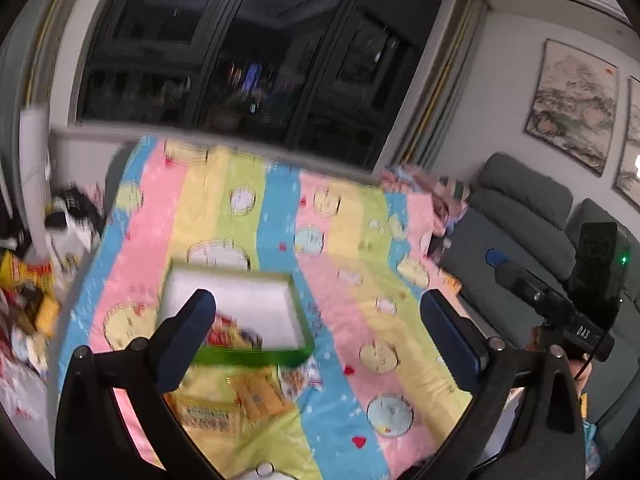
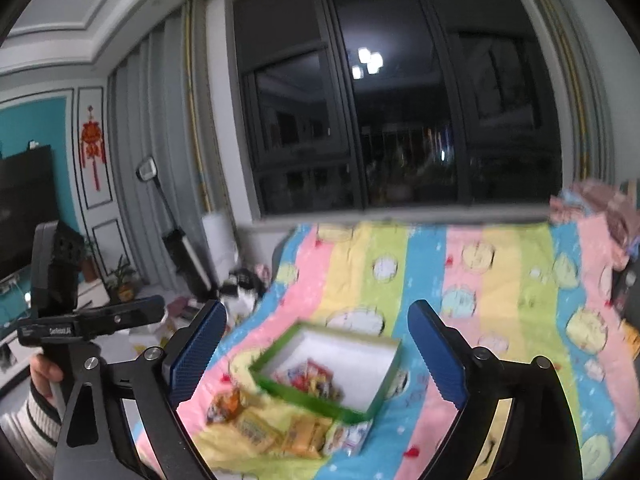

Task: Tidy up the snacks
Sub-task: 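Pull the right gripper back from the box toward the remaining snacks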

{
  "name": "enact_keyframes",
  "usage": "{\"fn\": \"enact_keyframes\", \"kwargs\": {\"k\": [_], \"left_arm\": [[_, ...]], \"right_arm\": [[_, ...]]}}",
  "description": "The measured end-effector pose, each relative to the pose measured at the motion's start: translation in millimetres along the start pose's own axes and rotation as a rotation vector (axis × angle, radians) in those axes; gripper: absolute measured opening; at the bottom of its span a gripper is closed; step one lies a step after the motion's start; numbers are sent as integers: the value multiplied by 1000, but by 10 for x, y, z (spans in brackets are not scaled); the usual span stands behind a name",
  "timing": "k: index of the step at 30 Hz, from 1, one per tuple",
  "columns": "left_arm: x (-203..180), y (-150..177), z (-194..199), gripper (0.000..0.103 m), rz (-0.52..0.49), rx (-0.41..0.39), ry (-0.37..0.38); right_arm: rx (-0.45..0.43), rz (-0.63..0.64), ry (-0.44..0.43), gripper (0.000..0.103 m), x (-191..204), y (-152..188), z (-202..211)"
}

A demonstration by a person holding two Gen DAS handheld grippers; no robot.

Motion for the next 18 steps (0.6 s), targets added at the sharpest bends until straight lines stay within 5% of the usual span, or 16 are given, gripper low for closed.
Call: {"fn": "enact_keyframes", "kwargs": {"k": [6, 18], "left_arm": [[324, 496, -659, 103, 79, 189, -59], [493, 1290, -1538, 102, 258, 458, 54]], "right_arm": [[172, -130, 40, 92, -343, 635, -506], [401, -253, 106, 92, -723, 1776, -1051]]}}
Point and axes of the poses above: each gripper's, at about its wrist camera, not at the fingertips, and z roughly against the way its jaws point, x to its left, y to its underside, the point moved 4 cm from there along -z, roughly the way its jaws point, and after that the axes turned 3 degrees about -y, right-handed, at the moved point
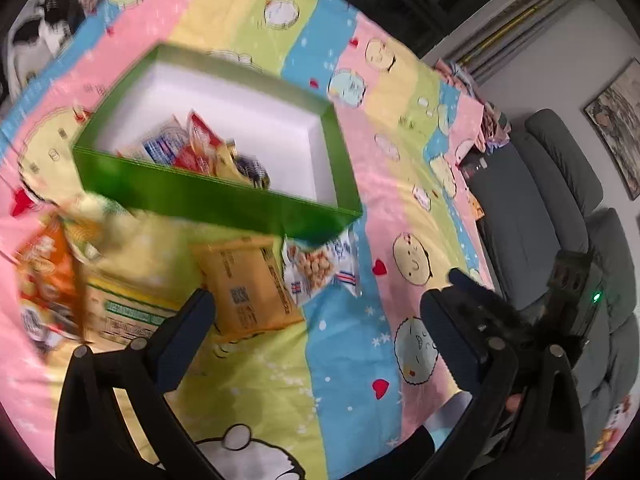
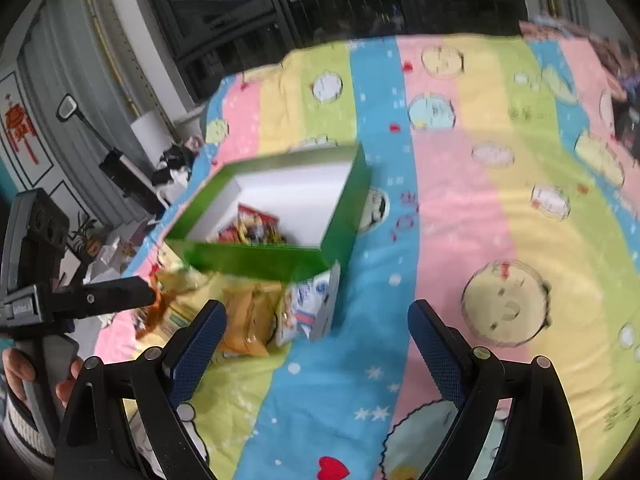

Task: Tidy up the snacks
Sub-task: 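Pull the right gripper back from the box toward the remaining snacks, then close the right gripper on the white-and-blue peanut bag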

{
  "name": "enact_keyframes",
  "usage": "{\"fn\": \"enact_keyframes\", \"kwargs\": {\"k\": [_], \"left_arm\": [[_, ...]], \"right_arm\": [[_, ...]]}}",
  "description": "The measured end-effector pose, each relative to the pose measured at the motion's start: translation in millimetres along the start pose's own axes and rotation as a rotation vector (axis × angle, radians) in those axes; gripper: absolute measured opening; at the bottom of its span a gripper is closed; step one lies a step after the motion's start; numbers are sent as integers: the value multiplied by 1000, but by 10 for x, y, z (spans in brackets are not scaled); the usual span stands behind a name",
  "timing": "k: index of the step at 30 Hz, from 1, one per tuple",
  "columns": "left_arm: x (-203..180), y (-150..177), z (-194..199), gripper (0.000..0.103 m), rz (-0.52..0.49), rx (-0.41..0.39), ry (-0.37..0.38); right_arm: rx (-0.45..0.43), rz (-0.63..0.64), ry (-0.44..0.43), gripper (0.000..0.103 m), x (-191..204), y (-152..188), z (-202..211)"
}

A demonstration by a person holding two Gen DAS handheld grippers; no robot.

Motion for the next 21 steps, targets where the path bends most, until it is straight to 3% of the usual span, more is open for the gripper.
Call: {"fn": "enact_keyframes", "kwargs": {"k": [9, 15, 21], "left_arm": [[2, 39, -297, 102, 71, 87, 77], [-202, -60, -447, 102, -15, 94, 59], [-344, -131, -768, 102, -113, 134, -9]], "right_arm": [[44, -95, -34, 92, -116, 315, -376], [57, -107, -60, 92, -130, 356, -509], [60, -120, -96, 92, -144, 333, -627]]}}
Point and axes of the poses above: each gripper's, at about its wrist camera, not at the fingertips, and z roughly against the way its jaws point, x to its left, y to its underside, the point moved 4 cm from there along -z, roughly the way its jaws point, and after that the axes turned 3 degrees about -y, right-handed, at the moved point
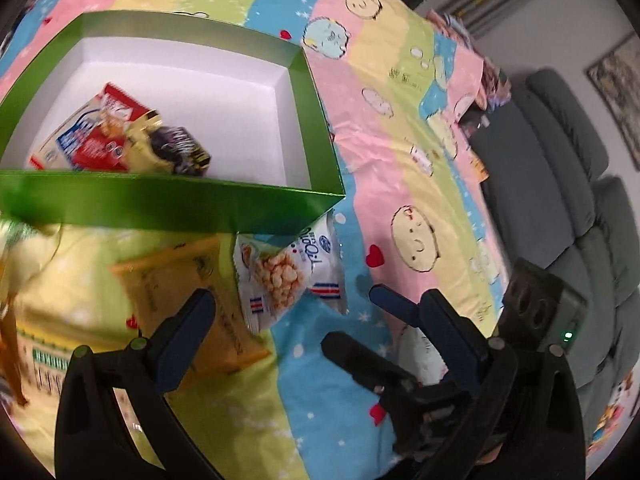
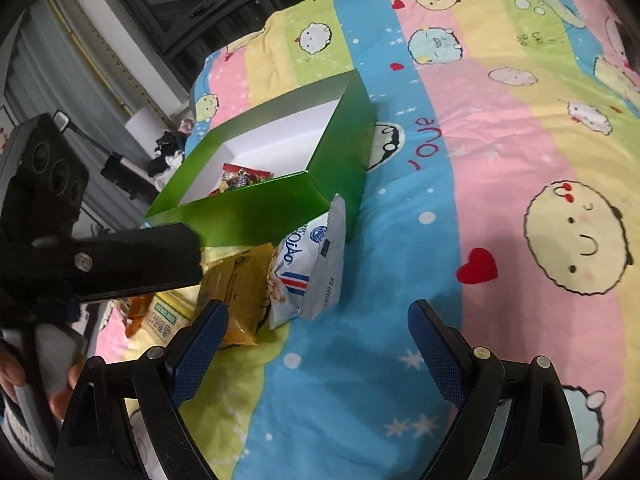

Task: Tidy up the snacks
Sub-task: 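Close the right gripper on the white-and-blue peanut bag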

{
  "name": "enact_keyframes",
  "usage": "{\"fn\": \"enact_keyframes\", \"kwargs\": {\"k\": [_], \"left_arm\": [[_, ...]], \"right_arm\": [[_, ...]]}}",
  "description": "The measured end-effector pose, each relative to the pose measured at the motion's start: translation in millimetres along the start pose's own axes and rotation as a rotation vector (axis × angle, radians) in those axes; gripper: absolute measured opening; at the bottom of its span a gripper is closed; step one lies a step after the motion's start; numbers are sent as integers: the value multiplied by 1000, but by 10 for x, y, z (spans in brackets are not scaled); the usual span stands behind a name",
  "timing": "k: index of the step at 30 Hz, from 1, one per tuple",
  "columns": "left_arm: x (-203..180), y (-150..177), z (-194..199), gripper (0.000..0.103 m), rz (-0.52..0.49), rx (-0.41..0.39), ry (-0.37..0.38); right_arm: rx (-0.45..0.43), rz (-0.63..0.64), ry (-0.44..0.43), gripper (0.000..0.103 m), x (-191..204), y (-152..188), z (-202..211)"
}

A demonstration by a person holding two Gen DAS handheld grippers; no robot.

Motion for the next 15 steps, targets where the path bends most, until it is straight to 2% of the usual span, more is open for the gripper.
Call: {"fn": "enact_keyframes", "kwargs": {"k": [5, 8, 12, 15], "left_arm": [[-51, -113, -199, 102, -72, 38, -36], [-36, -143, -291, 102, -74, 55, -46], [8, -134, -431, 102, -83, 91, -77], [35, -109, -489, 102, -82, 106, -74]], "right_arm": [[0, -15, -25, 89, -11, -55, -122], [0, -31, -46, 88, -27, -79, -187], [23, -47, -72, 80, -63, -75, -294], [39, -41, -79, 76, -66, -71, -353]]}}
Point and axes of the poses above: each gripper's, at about its wrist camera, not at the fingertips, and z roughly against the way its jaws point, x to its left, y to its underside, the point moved 4 cm from there along -z, roughly the way its jaws point, and after that the axes turned 3 degrees about -y, right-handed, at the moved point
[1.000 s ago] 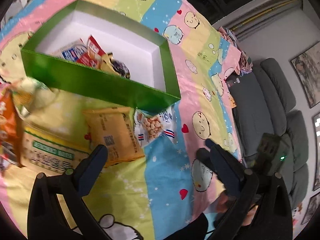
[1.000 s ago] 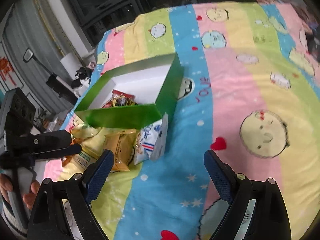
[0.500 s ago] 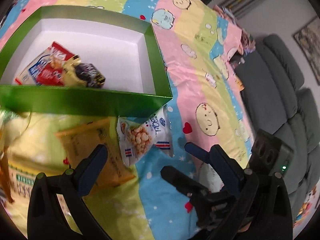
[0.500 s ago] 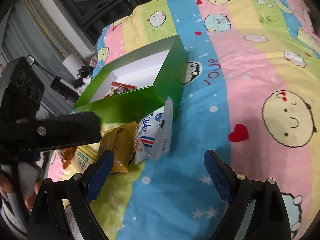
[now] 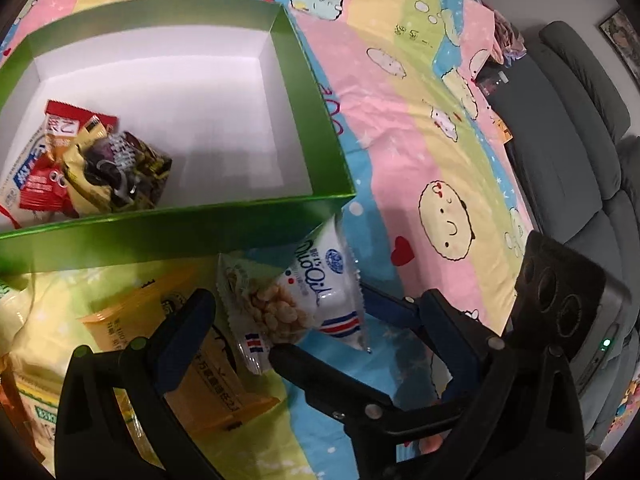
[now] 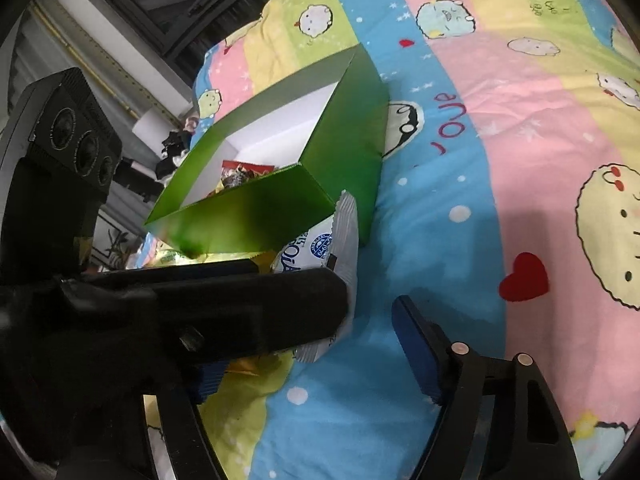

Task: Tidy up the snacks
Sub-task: 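Close the right gripper on the white-and-blue peanut bag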

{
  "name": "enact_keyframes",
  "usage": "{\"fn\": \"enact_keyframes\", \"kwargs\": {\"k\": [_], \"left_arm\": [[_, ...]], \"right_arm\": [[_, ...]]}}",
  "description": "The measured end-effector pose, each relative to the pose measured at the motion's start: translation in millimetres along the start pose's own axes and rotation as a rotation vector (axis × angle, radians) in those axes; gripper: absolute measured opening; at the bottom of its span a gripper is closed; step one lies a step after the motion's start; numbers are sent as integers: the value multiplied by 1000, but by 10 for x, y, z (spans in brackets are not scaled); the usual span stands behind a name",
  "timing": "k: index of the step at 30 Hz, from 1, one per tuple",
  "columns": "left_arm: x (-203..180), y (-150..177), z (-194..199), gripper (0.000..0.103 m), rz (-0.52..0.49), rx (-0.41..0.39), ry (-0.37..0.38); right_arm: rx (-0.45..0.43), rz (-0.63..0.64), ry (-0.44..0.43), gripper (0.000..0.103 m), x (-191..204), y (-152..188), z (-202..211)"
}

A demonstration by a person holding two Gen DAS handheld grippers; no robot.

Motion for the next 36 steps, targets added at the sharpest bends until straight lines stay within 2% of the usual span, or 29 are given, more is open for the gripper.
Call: {"fn": "enact_keyframes", "kwargs": {"k": [2, 4, 10, 13, 16, 18, 25, 36], "left_arm": [[26, 4, -38, 102, 10, 7, 9], [20, 0, -57, 100, 10, 7, 5], [20, -14, -102, 93, 24, 14, 7], [28, -8, -110, 84, 25, 10, 2], [76, -2, -122, 63, 34, 12, -10], [108, -4, -122, 63, 45, 12, 1], [87, 11, -100, 61, 30, -13, -3], [13, 81, 8, 58, 20, -57, 27]], "right_arm": [[3, 14, 4, 73, 17, -19, -21], [11, 22, 6, 62, 28, -36, -57], [18, 14, -29, 58, 14, -29, -125], [18, 17, -27, 52, 8, -20, -127], [12, 24, -13, 49, 19, -16, -118], [7, 30, 2, 45, 22, -14, -112], [-5, 27, -12, 41, 2, -15, -102], [-35, 62, -17, 40, 50, 29, 69]]}}
Point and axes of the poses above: each gripper's, at about its wrist camera, not at the fingertips, and z roughly against the way its jaws point, x to its left, y to its underside, the point moved 4 cm from there along -z, roughly the way its jaws point, and after that the axes turned 3 degrees about -y, right-handed, at the moved point
